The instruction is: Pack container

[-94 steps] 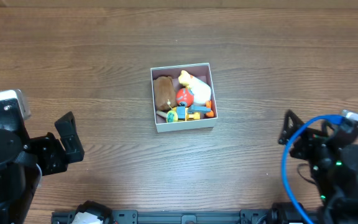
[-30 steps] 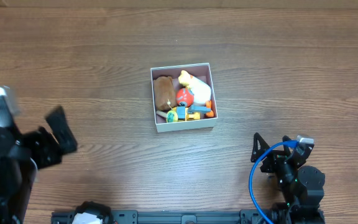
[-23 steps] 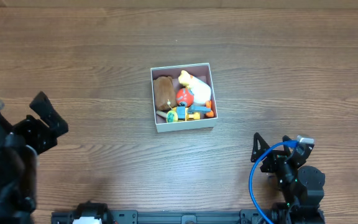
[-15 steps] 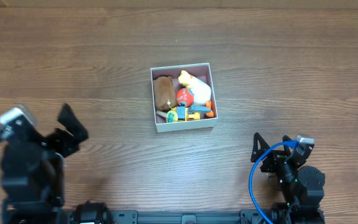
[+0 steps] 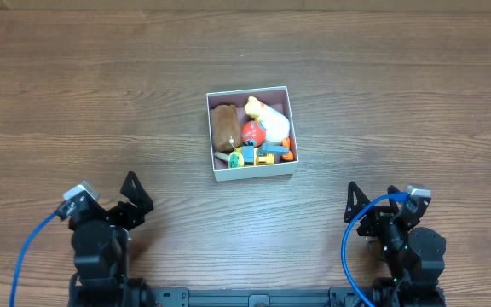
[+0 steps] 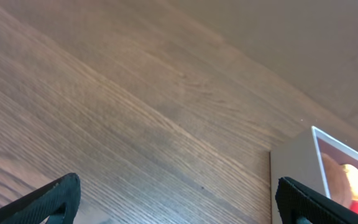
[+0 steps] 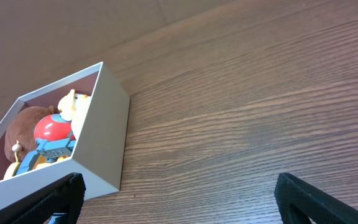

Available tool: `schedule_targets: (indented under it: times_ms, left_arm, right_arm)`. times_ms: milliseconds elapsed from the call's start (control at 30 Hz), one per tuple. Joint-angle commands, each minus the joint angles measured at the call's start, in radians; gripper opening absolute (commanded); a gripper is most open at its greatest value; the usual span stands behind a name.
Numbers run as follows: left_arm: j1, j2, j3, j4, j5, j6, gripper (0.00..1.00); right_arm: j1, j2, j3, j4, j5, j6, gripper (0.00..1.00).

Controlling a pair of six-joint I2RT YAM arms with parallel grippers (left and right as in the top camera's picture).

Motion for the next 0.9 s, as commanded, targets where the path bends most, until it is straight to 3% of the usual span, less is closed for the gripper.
schedule_targets:
  times_ms: [0, 300, 867]
  left_arm:
    - [0.011, -0.063, -0.087, 0.049, 0.011, -0.058, 1.00]
    - [0.011, -0.114, -0.169, 0.175, -0.158, -0.031, 1.00]
    - [0.011, -0.111, -0.169, 0.174, -0.154, -0.031, 1.00]
  right_arm:
    - [-0.003, -0.010, -0.008, -0.001, 0.008, -0.003, 1.00]
    - [-0.003, -0.010, -0.008, -0.001, 0.008, -0.003, 1.00]
    - [-0.003, -0.010, -0.008, -0.001, 0.008, -0.003, 1.00]
